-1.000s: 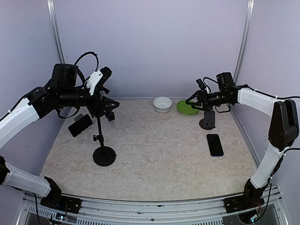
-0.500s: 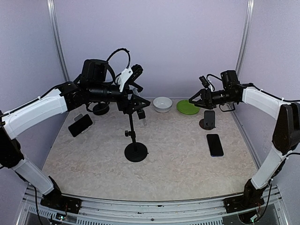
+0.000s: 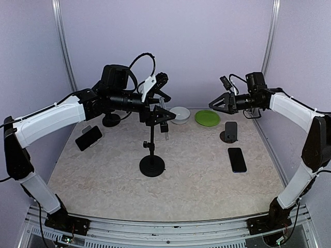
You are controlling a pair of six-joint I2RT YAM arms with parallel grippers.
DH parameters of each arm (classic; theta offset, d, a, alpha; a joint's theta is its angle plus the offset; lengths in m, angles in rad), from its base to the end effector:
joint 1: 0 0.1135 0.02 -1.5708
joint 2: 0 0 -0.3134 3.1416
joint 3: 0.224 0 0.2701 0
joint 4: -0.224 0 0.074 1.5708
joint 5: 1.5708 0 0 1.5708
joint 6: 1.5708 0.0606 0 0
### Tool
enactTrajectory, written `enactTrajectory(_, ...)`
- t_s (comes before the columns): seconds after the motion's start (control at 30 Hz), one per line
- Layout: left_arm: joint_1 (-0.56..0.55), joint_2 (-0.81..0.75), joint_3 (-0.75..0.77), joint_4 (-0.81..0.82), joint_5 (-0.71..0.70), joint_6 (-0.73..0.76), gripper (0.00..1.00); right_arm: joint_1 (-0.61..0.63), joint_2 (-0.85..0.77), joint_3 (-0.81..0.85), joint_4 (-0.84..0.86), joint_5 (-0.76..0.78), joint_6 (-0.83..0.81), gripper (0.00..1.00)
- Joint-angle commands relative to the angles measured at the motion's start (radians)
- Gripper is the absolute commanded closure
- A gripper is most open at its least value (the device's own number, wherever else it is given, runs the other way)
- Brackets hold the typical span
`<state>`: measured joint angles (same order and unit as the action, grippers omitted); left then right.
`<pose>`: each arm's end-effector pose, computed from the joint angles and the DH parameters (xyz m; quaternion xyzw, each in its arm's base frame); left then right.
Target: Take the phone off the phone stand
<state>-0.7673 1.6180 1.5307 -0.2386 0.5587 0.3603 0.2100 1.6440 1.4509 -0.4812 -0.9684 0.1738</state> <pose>0.2808 -0.3155 0.4232 0.5532 0.5742 -0.3327 0.5036 0.3784 0.1317 0.3668 -0.2161 0.7938 0.4850 0.2965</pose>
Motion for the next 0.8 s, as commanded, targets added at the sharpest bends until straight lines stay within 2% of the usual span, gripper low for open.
enactTrajectory(0.0, 0.011, -0.067, -0.008, 0.145, 0.058, -0.004, 0.55, 0.037, 0.028, 0.088, 0.018, -0.065, -0.011, 0.25)
enactTrajectory(0.2, 0.059, -0.136, -0.082, 0.14, 0.047, -0.007, 0.42, 0.096, 0.074, 0.117, 0.043, -0.075, -0.002, 0.23)
enactTrajectory(0.37, 0.078, -0.18, -0.114, 0.137, 0.009, -0.022, 0.14, 0.137, 0.087, 0.134, 0.08, -0.078, 0.024, 0.2)
enactTrajectory(0.47, 0.078, -0.201, -0.123, 0.124, -0.028, -0.038, 0.03, 0.161, 0.101, 0.154, 0.093, -0.073, 0.032, 0.19)
enactTrajectory(0.63, 0.079, -0.254, -0.158, 0.137, -0.057, -0.081, 0.01, 0.205, 0.14, 0.217, 0.097, -0.072, 0.03, 0.17)
enactTrajectory(0.77, 0.091, -0.322, -0.203, 0.146, -0.116, -0.18, 0.01, 0.239, 0.173, 0.276, 0.077, -0.077, -0.003, 0.15)
